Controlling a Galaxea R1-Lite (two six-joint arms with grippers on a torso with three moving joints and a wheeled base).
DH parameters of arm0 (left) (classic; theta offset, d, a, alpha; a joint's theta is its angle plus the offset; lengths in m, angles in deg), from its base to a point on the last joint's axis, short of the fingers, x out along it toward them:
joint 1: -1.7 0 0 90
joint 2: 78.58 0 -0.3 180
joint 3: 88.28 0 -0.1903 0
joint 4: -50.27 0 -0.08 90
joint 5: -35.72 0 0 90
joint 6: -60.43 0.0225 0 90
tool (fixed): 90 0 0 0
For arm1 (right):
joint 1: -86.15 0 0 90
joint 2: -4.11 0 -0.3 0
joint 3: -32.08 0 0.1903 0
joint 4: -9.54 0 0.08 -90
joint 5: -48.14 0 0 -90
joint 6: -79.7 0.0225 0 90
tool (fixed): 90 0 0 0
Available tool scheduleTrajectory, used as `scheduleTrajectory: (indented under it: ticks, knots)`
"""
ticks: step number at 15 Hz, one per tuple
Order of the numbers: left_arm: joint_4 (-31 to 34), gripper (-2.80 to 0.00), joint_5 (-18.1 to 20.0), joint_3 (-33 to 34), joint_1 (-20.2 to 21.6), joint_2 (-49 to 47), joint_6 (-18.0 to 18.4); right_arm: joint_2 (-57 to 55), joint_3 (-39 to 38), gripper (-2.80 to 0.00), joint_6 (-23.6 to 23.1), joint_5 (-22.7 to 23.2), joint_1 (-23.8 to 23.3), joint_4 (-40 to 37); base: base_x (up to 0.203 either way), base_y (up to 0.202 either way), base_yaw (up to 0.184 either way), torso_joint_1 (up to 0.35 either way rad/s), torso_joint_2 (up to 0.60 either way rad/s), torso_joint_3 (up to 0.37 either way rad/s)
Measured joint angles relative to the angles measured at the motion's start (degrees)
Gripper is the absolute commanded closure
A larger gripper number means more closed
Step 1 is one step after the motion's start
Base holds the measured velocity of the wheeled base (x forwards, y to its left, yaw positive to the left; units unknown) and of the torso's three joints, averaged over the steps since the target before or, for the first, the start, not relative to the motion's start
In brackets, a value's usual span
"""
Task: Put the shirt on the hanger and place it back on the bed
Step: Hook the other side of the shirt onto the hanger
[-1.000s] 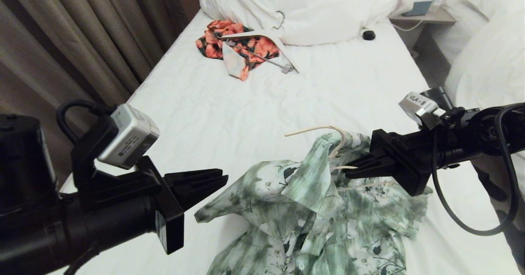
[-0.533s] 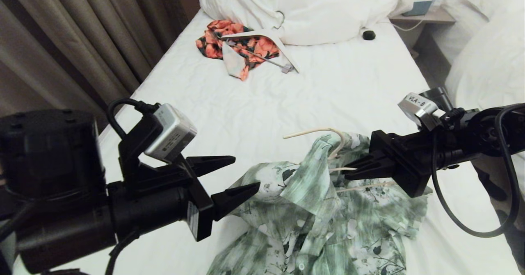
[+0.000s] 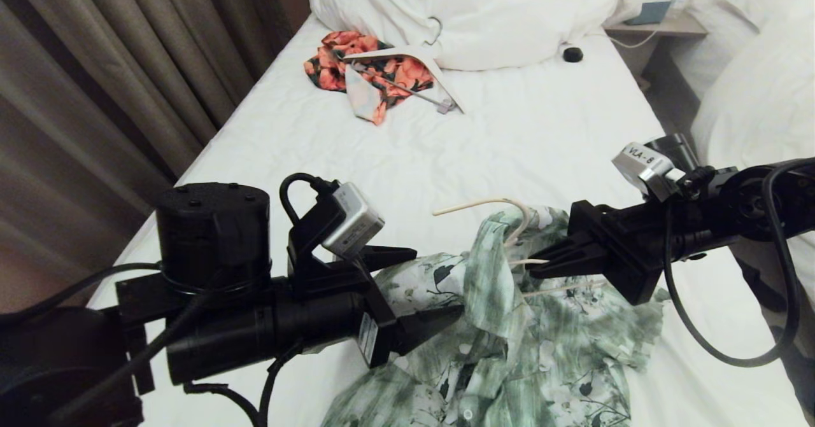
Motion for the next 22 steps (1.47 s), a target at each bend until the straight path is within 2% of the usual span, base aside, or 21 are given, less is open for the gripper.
scheduleTrajectory:
  ticks: [7,8,11,17,22]
  knots:
    - [-3.68,-2.8,1.26,-3.44,-0.52,-7.92,0.01,-0.82,0.8,0.0,-0.09,-0.04,0.0,0.06,0.0,0.0,0.0,0.0,0.0,0.0]
    - [-4.0,0.0,1.29,-3.84,-0.52,-8.73,0.01,-0.83,0.93,0.0,-0.09,-0.06,0.0,0.05,0.0,0.0,0.0,0.0,0.0,0.0]
    - [-4.04,0.0,1.32,-4.17,-0.55,-9.93,1.4,-0.83,1.24,0.0,-0.11,-0.02,0.0,0.06,0.0,0.0,0.0,0.0,0.0,0.0]
    - [-3.89,0.0,1.23,-4.04,-0.51,-10.16,1.77,-0.85,1.23,0.0,1.15,0.02,-0.52,1.02,0.0,0.0,0.0,0.0,0.0,0.0]
    - [-3.98,0.0,0.93,-3.91,-0.24,-9.55,1.71,-1.38,0.29,0.0,5.02,1.35,-0.84,8.82,0.0,0.0,0.0,0.0,0.0,0.0]
